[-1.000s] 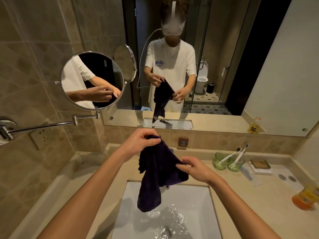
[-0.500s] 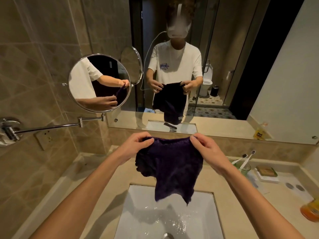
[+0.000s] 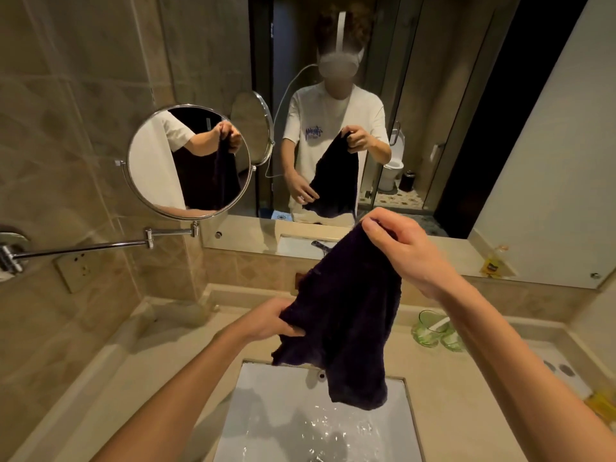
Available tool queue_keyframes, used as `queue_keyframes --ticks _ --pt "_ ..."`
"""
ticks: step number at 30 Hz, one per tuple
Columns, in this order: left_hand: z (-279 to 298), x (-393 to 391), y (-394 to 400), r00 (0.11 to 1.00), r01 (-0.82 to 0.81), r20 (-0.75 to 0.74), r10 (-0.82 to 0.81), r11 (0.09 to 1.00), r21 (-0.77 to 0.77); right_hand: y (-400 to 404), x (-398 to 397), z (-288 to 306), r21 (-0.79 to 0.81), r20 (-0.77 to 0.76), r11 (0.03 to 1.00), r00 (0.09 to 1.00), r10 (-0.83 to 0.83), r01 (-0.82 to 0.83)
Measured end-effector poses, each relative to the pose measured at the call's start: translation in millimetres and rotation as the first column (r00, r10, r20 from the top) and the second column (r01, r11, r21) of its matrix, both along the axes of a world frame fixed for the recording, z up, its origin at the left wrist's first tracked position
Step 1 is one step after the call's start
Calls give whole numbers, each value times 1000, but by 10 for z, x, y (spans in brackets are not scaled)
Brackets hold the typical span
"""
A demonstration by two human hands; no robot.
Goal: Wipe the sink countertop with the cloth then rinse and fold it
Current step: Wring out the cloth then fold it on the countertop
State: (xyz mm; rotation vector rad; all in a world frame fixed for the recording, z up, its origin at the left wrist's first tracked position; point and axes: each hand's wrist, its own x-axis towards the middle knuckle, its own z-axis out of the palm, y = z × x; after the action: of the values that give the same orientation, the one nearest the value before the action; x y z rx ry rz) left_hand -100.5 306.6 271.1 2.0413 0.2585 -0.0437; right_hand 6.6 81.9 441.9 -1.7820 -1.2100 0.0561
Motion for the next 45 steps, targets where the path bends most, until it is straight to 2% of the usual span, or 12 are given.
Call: queue_keyframes --ticks 6,10,13,16,19,22,24,27,30,34,40,45 --pt "-386 -252 -4 994 -109 1 111 977 -181 -189 77 62 0 -15 999 999 -48 48" --pt "-523 -422 140 971 -212 29 235 917 -337 -337 137 2 31 -157 996 984 -82 87" --pt "-569 -507 235 956 -238 29 291 833 -500 -449 179 -59 51 -268 992 959 -94 111" --pt "-498 -484 209 896 -324 28 443 697 -640 -522 183 -135 41 -311 989 942 -124 144" --pt "-257 -390 154 825 -365 73 560 627 -689 -596 208 -232 55 -329 976 927 -182 211" --pt "78 -322 106 792 -369 146 593 656 -659 -690 276 -320 64 -360 953 897 -255 297" --pt "310 -297 98 806 -339 216 551 729 -595 -744 338 -388 54 -391 937 871 -297 344" --pt "625 -277 113 842 -282 359 403 896 -344 -820 415 -479 29 -391 921 853 -347 388" --pt "883 -270 167 877 -218 402 264 963 -156 -868 415 -490 56 -415 919 846 -334 390" --pt "1094 -220 192 905 -223 389 169 970 96 -908 372 -429 57 -411 943 868 -278 329" --pt "1263 -203 82 856 -192 469 216 976 -100 -858 337 -333 -22 -318 958 907 -278 286" --pt "1403 -222 145 942 -104 333 44 980 167 -796 341 -283 44 -327 963 915 -236 264"
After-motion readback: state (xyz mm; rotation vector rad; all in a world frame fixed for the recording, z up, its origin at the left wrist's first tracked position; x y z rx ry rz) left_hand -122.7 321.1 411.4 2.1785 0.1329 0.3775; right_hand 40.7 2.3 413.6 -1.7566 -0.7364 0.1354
